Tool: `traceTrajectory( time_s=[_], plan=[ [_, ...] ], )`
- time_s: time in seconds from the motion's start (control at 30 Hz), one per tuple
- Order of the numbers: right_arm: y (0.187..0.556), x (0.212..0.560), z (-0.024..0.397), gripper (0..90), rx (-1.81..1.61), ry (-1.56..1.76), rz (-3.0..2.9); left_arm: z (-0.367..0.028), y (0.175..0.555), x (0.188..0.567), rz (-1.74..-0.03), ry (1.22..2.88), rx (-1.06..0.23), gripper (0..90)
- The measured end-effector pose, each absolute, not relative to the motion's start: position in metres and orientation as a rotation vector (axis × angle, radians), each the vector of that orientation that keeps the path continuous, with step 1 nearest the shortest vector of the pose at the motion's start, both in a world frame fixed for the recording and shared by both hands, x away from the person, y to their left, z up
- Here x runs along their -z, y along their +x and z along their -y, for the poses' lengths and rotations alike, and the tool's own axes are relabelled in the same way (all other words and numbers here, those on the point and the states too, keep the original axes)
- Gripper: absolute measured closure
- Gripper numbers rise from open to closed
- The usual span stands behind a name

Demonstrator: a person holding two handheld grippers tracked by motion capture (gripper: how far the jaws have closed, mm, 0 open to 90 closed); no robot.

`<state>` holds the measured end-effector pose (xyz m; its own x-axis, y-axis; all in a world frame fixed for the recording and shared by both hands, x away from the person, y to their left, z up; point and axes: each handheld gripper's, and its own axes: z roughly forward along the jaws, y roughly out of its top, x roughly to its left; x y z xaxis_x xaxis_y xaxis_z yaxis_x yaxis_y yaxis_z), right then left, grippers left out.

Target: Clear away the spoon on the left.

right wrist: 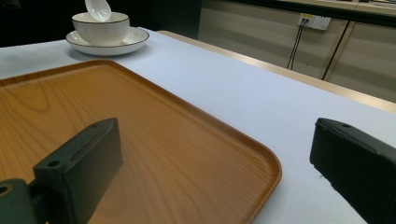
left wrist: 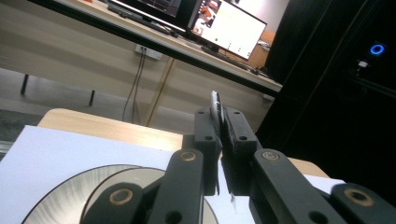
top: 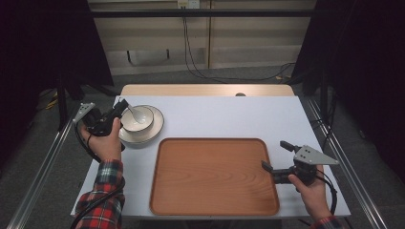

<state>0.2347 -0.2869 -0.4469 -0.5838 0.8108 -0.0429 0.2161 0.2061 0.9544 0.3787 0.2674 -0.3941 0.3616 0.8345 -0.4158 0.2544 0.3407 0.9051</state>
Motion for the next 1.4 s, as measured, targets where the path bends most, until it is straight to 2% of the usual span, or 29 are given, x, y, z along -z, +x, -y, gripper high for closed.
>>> traceTrajectory(
  time_s=[0.43,0.73,1.4],
  plan=[
    [0.235,0.446,0.287,1.7,-1.396,0.945,-1.925,-0.26,0.368,0.374,-1.089,1.236,-0.452,85.6],
    [0.235,0.446,0.287,1.7,-1.397,0.941,-1.936,-0.249,0.36,0.361,-1.022,1.267,-0.359,85.6],
    [0.235,0.446,0.286,1.8,-1.394,0.943,-1.927,-0.22,0.343,0.371,-0.927,1.386,-0.151,85.7]
  ],
)
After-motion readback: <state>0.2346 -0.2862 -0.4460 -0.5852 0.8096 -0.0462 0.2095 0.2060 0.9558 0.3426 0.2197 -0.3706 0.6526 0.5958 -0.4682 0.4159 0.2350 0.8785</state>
